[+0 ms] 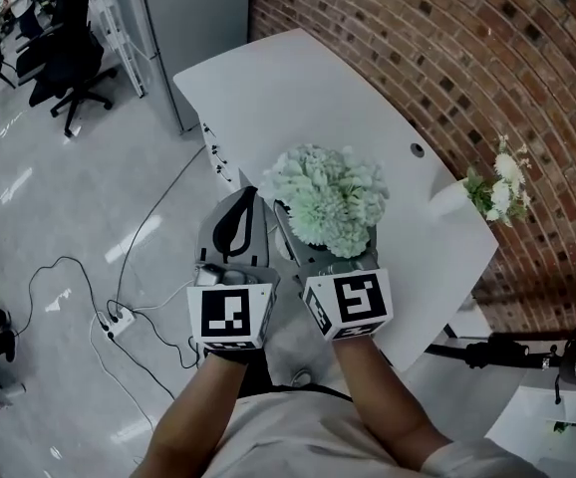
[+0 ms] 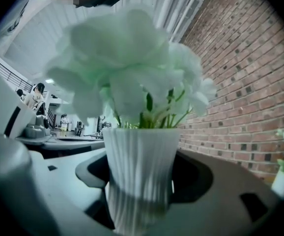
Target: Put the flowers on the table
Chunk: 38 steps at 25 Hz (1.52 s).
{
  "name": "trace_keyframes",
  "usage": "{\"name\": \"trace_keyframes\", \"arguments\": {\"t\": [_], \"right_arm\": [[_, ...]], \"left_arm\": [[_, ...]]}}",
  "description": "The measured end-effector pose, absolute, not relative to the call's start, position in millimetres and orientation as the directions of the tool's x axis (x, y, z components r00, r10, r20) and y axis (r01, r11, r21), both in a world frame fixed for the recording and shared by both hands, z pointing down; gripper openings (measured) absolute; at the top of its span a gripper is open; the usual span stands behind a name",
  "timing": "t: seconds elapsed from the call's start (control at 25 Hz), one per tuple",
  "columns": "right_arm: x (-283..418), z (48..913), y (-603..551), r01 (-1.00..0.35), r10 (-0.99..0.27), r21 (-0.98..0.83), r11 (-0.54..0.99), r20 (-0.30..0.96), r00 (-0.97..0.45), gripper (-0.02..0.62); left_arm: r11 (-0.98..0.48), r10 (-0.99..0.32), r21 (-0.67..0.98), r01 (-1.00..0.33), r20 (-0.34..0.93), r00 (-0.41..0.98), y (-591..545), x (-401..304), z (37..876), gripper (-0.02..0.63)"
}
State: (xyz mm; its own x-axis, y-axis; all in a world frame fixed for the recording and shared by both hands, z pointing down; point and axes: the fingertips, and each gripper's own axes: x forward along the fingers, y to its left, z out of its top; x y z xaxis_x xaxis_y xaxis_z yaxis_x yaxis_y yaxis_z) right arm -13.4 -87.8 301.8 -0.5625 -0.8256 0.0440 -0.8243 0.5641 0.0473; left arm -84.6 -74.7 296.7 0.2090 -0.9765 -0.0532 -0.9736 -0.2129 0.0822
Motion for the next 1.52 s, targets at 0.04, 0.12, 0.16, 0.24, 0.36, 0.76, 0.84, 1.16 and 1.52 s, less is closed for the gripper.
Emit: {"name": "trace_keyframes", "arguments": {"t": [0.04,0.12,0.16,0.24,0.36,0.76,0.84,1.16,1.52], "right_arm": [[-20,302,-95,-0.828,-0.829,0.050,0.559,0.047,-0.557,0.352],[-32,301,-110,-0.836,-0.838,0.054,0.546,0.050,-0.544,0.353],[-37,300,-117,-0.840,-0.842,0.056,0.539,0.050,-0.537,0.352],[-45,299,-129,-0.849,-0.851,0.061,0.525,0.050,-0.523,0.353],[-55,299,-140,-0.859,-0.861,0.065,0.508,0.056,-0.505,0.353],[-52,307,-166,-0.879,-0.881,0.072,0.471,0.089,-0.465,0.353],[-49,309,-172,-0.880,-0.882,0.066,0.470,0.088,-0.464,0.352],[-20,312,-210,-0.878,-0.877,0.035,0.477,0.074,-0.474,0.352],[9,339,-247,-0.864,-0.862,0.027,0.502,0.094,-0.498,0.353]], "left_arm": [[-0.218,-0.975,0.083,-0.972,-0.054,0.214,-83,-91,298,0.006],[-0.231,-0.972,0.080,-0.970,-0.063,0.227,-98,-103,297,0.006],[-0.242,-0.969,0.079,-0.967,-0.066,0.238,-105,-108,295,0.006],[-0.265,-0.963,0.085,-0.960,-0.072,0.260,-117,-115,291,0.006],[-0.276,-0.960,0.102,-0.956,-0.078,0.269,-131,-128,289,0.006],[-0.313,-0.949,0.119,-0.942,-0.081,0.305,-159,-129,292,0.006],[-0.314,-0.949,0.121,-0.942,-0.071,0.307,-167,-127,293,0.006],[-0.312,-0.950,0.062,-0.948,-0.053,0.309,-203,-95,288,0.006],[-0.268,-0.963,0.060,-0.961,-0.019,0.268,-238,-72,312,0.006]]}}
